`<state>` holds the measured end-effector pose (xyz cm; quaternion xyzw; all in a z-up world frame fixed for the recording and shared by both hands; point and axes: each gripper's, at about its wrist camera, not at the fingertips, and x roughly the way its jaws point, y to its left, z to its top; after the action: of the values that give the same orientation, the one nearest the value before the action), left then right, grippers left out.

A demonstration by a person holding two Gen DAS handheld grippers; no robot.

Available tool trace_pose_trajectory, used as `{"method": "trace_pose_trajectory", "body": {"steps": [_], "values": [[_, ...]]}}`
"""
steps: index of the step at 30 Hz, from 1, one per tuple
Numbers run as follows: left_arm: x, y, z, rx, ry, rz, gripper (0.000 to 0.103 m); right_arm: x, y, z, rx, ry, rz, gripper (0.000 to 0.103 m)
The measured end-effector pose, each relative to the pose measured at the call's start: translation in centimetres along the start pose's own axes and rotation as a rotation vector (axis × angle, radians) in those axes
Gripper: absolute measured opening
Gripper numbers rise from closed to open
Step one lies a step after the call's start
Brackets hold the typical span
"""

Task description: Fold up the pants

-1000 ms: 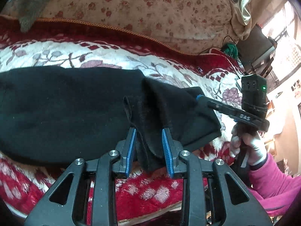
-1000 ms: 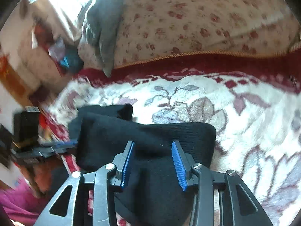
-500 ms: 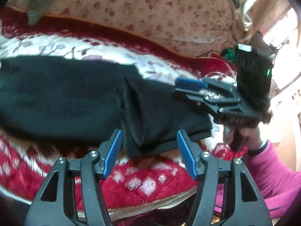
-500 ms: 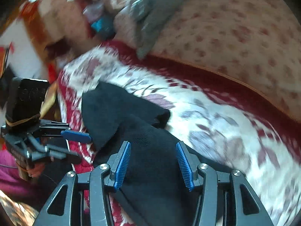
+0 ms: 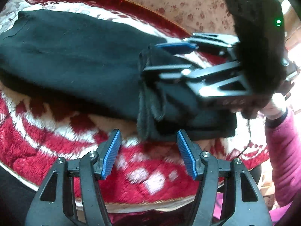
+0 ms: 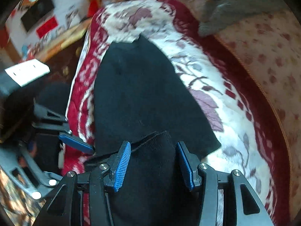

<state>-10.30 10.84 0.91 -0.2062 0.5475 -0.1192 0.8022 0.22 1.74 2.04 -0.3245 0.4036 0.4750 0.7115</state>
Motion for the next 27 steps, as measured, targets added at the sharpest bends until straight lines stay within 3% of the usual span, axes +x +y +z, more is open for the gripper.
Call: {"method": "trace_pose_trajectory", "body": {"steps": [4, 6, 8, 9, 11, 23, 27], "values": [[0.3, -0.2, 0.9, -0.013, -0.017, -0.017, 0.061, 0.8, -1.0, 0.3, 0.017, 0.012, 0.061, 0.049], [0.6, -0.4, 0.9, -0.018, -0.018, -0.015, 0.06, 1.0, -1.0, 0.0, 0.022, 0.003, 0.051, 0.047], [0.5, -0.5, 0.7, -0.018, -0.027, -0.024, 0.036, 0.3, -0.4, -0.3, -0.003, -0.022, 0.036, 0.028], [0.5, -0.8, 0.7, -0.007, -0.028, -0.027, 0.032, 0.0, -0.2, -0.6, -0.009, -0.037, 0.034, 0.015], [-0.1, -1.4, 0.7, 0.023, -0.057, -0.026, 0.022, -0.6, 0.2, -1.0, -0.015, -0.063, 0.022, 0.014], [-5.5, -3.7, 2.4, 0.15, -0.232, -0.003, 0.017, -6.8, -1.1, 0.2, 0.037, -0.234, -0.104, 0.012], [-3.2, -2.0, 2.0, 0.117, -0.166, 0.092, 0.017, -5.2, -1.6, 0.2, 0.08, -0.234, -0.075, 0.01]]}}
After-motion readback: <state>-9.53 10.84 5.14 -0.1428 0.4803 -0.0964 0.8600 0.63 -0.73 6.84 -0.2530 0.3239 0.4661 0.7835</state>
